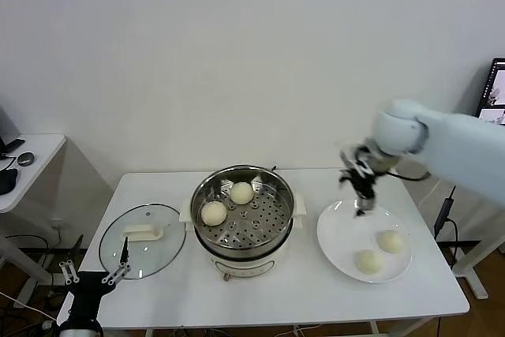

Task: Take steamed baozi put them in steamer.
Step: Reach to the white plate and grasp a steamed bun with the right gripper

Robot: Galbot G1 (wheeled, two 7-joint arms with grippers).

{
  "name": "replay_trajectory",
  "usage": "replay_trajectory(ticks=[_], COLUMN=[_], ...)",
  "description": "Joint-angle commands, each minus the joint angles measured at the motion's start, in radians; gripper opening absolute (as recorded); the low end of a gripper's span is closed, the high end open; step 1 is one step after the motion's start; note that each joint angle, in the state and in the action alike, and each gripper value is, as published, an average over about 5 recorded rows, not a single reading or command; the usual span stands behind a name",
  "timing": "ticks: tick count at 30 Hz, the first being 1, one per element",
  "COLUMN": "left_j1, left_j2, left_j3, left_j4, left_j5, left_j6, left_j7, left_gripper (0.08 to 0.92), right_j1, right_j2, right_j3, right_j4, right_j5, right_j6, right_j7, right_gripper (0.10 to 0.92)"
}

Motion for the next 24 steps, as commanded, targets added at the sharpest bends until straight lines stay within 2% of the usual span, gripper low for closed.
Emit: replay_trajectory(ticks=[1,6,24], left_j1=[0.003,0.01,0.032], left_j2=[-0.002,-0.008,-0.021], left_j3=[-0.001,-0.001,-0.02], left_j4=[-0.005,-0.013,-0.022], left_j5=[0.004,0.012,0.012], left_j6=[0.003,0.006,0.002], left_j7=[0.001,0.002,0.001], left_gripper=[0.823,0.823,0.823], right_j1=[-0.399,-0.532,-0.64], right_j2=[-0.173,-0.139,-0.012], right_j3=[0.246,0.328,0.401], right_j4=[-0.01,-0.027,-0.112], right_j5=[-0.192,-0.2,-0.229], right_j6=[0.109,0.096,0.066], right_j7=[0.009,0.053,0.104], right_gripper=[0.823,0.823,0.812])
